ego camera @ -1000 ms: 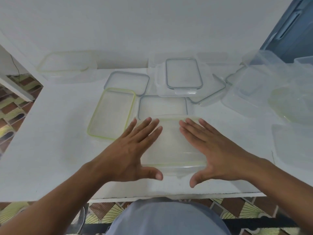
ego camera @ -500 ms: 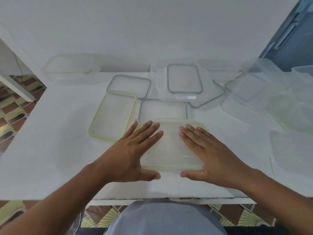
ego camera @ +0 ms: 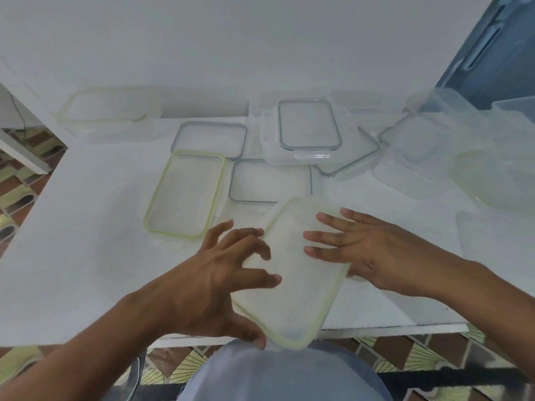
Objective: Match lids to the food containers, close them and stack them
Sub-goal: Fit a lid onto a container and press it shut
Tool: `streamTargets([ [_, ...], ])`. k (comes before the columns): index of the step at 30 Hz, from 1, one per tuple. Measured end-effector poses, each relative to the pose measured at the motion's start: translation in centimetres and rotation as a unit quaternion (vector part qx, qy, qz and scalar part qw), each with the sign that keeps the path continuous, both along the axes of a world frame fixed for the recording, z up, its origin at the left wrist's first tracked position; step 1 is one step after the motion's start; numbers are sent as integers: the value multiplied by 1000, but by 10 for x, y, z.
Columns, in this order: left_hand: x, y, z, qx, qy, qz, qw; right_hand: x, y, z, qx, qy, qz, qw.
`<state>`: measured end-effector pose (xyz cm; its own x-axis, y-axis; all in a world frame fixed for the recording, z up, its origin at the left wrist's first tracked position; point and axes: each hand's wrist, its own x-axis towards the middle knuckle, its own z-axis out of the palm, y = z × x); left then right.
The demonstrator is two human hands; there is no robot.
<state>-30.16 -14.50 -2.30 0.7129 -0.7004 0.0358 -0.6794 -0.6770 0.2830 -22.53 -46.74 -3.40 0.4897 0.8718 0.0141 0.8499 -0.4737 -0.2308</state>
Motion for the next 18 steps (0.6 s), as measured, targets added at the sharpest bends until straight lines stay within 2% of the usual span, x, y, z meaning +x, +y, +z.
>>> streamTargets([
  [6, -9, -23, -17, -16, -1, 3, 1000, -10, 14, -4, 44, -45, -49, 997],
  [9, -20, -31, -26, -19, -16, 64, 998, -19, 22, -9, 117, -57, -144, 981],
  [12, -27, -36, -26, -22, -10, 104, 994, -30, 25, -10, 175, -12, -220, 960],
  [14, -28, -40, -25, -16, -3, 113, 994, -39, 29, 1, 128, 78, -213, 965],
  [16, -29, -45, -24, -3, 10, 130, 991, -47, 34, 14, 23, 181, -174, 968],
  [18, -31, -50, -23, 12, 31, 149, 988, -53, 38, 22, -79, 188, -142, 969],
])
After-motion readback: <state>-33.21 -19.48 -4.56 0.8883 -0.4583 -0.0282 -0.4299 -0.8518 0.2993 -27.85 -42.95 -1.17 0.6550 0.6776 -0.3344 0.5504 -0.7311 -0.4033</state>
